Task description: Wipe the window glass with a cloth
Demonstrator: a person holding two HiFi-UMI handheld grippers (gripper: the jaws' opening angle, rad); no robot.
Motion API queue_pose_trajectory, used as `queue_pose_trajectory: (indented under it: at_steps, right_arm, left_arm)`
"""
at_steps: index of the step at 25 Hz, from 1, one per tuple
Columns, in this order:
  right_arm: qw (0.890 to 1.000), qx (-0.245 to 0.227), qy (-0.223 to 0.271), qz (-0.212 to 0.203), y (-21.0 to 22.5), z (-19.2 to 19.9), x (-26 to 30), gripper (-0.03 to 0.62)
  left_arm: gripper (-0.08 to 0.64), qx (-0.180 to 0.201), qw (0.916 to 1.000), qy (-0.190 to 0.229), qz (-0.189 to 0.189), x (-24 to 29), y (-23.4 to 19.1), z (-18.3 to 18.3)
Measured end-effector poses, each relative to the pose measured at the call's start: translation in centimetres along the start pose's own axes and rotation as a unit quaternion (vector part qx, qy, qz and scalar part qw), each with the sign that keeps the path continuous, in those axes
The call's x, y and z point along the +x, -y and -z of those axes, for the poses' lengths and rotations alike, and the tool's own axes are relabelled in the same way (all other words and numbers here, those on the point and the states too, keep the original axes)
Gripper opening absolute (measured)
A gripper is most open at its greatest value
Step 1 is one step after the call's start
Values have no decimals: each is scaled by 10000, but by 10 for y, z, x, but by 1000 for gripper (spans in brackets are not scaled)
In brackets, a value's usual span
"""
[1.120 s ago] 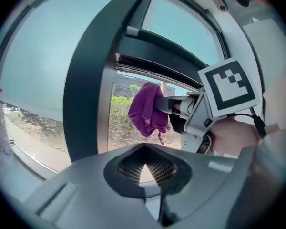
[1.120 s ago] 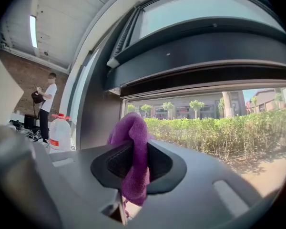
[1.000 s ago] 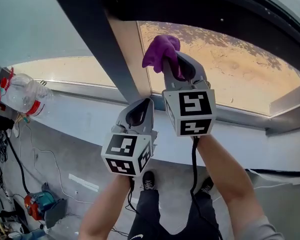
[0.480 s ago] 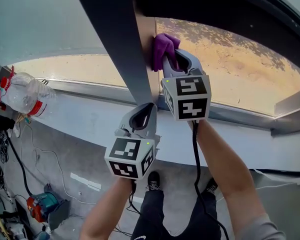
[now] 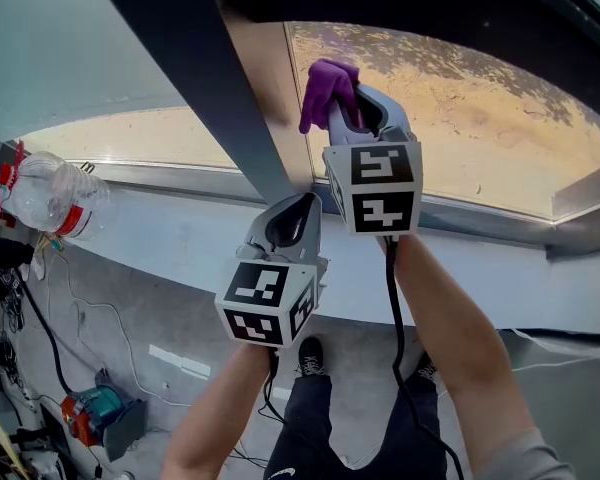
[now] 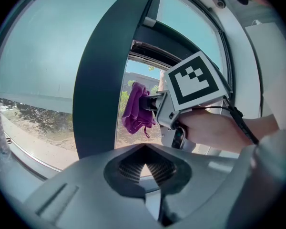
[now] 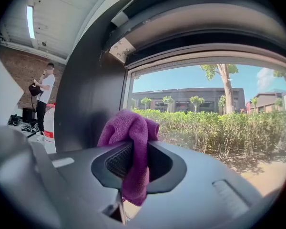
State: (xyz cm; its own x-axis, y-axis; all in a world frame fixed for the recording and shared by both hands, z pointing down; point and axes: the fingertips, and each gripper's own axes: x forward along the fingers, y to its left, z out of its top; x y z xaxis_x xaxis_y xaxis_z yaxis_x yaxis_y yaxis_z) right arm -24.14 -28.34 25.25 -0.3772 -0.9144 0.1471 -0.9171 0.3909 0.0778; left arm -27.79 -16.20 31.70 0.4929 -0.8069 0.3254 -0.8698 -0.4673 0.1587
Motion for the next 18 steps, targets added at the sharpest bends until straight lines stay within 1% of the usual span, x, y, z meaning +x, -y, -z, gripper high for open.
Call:
queue_pose_trajectory:
  at_steps: [7, 14, 18]
  right_arm:
    - [9994, -28, 11, 345, 55, 14, -35, 87]
    - [9978, 28, -11, 661, 128, 23, -82, 87]
    - [9951, 147, -13, 973, 173, 30, -111, 87]
  left_arm:
    - [0, 27, 9998, -27, 196, 20, 33, 1]
    - [0, 189, 9988, -46, 453, 58, 89, 0]
    - [0, 241, 9972, -105, 707, 78, 126, 1]
